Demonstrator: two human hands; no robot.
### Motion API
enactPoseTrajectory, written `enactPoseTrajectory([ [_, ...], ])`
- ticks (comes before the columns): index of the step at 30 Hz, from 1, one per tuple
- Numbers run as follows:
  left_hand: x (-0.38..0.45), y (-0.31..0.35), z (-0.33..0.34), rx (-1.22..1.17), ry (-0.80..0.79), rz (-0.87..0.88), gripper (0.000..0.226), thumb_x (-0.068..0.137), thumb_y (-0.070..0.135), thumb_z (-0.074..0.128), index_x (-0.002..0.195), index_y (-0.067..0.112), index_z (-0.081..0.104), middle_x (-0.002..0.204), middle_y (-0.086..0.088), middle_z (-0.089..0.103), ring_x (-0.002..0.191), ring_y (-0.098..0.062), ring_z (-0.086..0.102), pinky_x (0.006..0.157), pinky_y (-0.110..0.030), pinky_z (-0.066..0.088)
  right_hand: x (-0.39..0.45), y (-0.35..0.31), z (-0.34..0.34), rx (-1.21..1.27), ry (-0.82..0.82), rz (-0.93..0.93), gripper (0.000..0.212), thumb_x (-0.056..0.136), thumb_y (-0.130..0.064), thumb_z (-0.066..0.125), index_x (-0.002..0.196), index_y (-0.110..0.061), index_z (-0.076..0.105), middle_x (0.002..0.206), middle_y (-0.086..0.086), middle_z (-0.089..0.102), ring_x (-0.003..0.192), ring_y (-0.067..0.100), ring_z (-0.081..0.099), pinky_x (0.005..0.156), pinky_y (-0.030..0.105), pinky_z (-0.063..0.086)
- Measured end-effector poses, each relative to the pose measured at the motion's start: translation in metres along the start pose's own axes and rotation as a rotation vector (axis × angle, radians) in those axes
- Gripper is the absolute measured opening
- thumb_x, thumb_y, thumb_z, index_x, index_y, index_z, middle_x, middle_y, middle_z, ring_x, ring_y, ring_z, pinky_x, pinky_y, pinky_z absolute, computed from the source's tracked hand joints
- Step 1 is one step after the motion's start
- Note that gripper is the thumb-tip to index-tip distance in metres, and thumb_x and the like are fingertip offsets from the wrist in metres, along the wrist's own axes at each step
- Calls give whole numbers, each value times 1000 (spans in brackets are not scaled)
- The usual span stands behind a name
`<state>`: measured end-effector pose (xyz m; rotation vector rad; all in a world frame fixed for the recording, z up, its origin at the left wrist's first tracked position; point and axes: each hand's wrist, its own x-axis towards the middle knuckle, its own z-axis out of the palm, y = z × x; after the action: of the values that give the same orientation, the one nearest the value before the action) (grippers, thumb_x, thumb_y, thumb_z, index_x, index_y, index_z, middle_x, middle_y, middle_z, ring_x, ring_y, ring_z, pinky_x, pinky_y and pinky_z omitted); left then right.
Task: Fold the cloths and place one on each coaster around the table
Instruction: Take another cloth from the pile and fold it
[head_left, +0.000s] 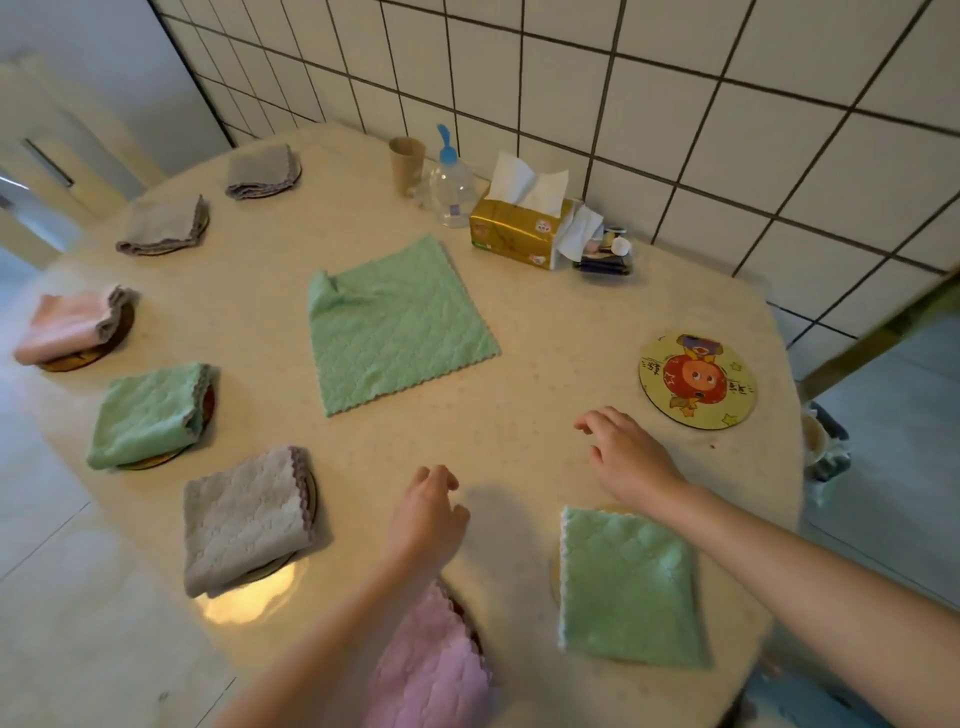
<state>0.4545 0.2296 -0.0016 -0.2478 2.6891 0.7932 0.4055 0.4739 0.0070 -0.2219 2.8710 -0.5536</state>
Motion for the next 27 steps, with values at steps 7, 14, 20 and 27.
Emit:
enactPoseTrajectory([
  [7,79,-59,-59,289,39,66,46,82,6,49,128,14,49,134,-4,45,122,-25,38,94,-34,40,92,-39,12,-158,-108,-123,51,84,8,41,131,-13,43,127,4,46,115,23,45,84,37,47],
  [14,145,-103,-85,485,123,233,67,61,2,70,126,10,55,133,-10,54,122,-33,51,87,-41,51,167,-71,24,-427,-188,-303,67,81,12,43,144,-3,24,145,15,33,134,29,32,104,40,38],
  [20,167,-117,-91,637,141,351,64,46,1,84,108,3,66,108,-11,67,90,-31,67,61,-34,59,197,-77,41,-596,-41,-422,41,58,4,73,97,-2,62,92,15,61,81,34,61,55,38,52],
  [27,171,-115,-96,668,183,383,59,48,-5,81,104,4,65,96,-9,64,72,-29,62,53,-34,55,210,-93,27,-561,90,-399,39,44,10,76,71,-9,55,68,8,54,58,28,53,47,33,39],
])
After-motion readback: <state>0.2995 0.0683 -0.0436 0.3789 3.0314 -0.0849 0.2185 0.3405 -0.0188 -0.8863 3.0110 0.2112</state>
